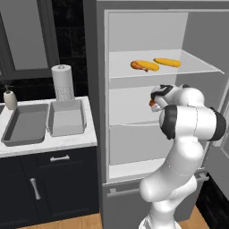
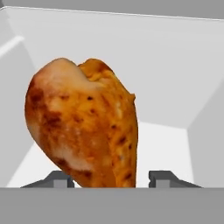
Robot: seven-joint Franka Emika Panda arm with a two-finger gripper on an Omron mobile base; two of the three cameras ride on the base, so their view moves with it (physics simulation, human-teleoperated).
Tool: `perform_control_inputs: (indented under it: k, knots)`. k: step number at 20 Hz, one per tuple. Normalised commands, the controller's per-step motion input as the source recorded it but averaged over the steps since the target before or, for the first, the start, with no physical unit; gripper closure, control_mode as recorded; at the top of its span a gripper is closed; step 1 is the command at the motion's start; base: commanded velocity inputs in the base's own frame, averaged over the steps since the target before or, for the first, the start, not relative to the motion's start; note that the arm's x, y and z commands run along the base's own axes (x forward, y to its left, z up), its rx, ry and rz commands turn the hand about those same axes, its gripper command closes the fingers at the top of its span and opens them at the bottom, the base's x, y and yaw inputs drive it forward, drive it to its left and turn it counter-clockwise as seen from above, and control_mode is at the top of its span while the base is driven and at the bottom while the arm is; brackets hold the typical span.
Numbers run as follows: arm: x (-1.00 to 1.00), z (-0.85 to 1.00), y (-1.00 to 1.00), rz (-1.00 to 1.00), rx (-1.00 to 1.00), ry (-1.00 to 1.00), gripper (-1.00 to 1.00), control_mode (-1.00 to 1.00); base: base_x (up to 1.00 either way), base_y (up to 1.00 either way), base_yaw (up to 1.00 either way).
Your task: Place one corn and one chicken drumstick in each tupperware on the nearby counter, to pack two identical lunches.
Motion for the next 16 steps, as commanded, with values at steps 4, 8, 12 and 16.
perform_control_inputs:
  k: [4,8,12,16]
  knots:
    - [0.0,0.0,0.0,0.0,0.0,0.0,1.0,-1.0,0.0,0.0,0.0]
    - [-0.02,0.0,0.0,0.0,0.0,0.0,1.0,-1.0,0.0,0.0,0.0]
    - [-0.38,0.0,0.0,0.0,0.0,0.0,1.0,-1.0,0.0,0.0,0.0]
    - [-0.99,0.0,0.0,0.0,0.0,-0.01,1.0,-1.0,0.0,0.0,0.0]
